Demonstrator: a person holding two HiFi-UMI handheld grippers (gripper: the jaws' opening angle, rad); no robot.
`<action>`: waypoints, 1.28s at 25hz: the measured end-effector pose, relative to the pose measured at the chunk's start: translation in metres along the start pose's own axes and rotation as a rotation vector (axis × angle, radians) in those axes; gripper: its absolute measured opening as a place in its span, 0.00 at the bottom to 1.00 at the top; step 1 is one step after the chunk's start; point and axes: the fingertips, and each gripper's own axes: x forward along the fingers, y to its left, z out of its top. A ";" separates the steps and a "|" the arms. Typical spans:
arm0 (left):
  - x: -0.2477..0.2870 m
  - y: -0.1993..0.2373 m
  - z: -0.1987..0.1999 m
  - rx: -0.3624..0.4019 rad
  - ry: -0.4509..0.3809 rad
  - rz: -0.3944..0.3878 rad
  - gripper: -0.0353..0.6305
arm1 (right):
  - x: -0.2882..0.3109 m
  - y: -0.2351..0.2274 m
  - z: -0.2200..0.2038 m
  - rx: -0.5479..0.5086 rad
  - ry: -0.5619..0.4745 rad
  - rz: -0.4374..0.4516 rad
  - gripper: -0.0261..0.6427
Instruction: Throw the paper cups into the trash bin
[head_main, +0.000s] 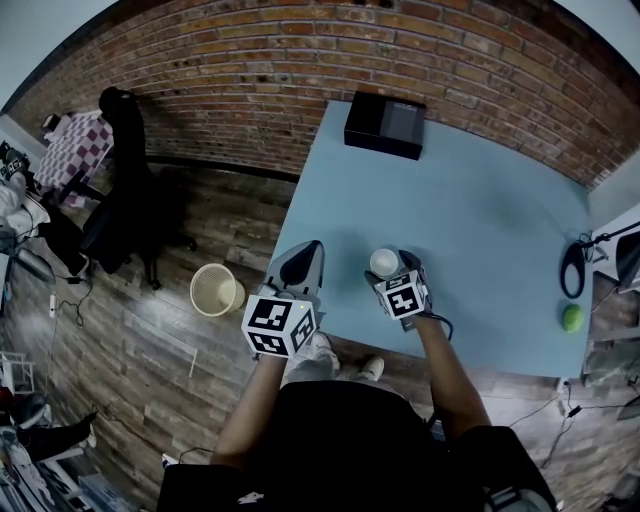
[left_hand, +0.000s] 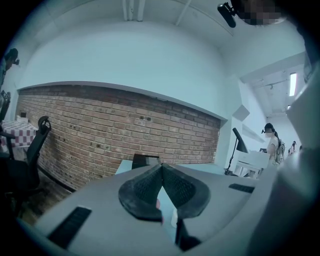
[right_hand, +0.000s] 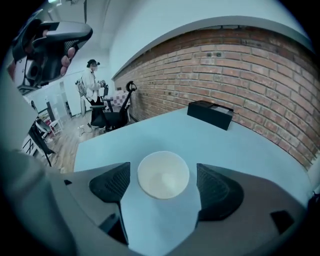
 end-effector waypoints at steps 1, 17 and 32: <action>0.003 0.003 0.001 0.000 0.001 -0.002 0.06 | 0.005 -0.001 -0.003 0.001 0.015 -0.002 0.62; 0.031 0.015 -0.007 -0.015 0.026 0.008 0.06 | 0.020 -0.016 -0.002 -0.026 0.065 0.032 0.61; 0.022 -0.023 -0.020 -0.017 0.033 0.041 0.06 | 0.004 -0.004 -0.009 -0.078 0.078 0.085 0.61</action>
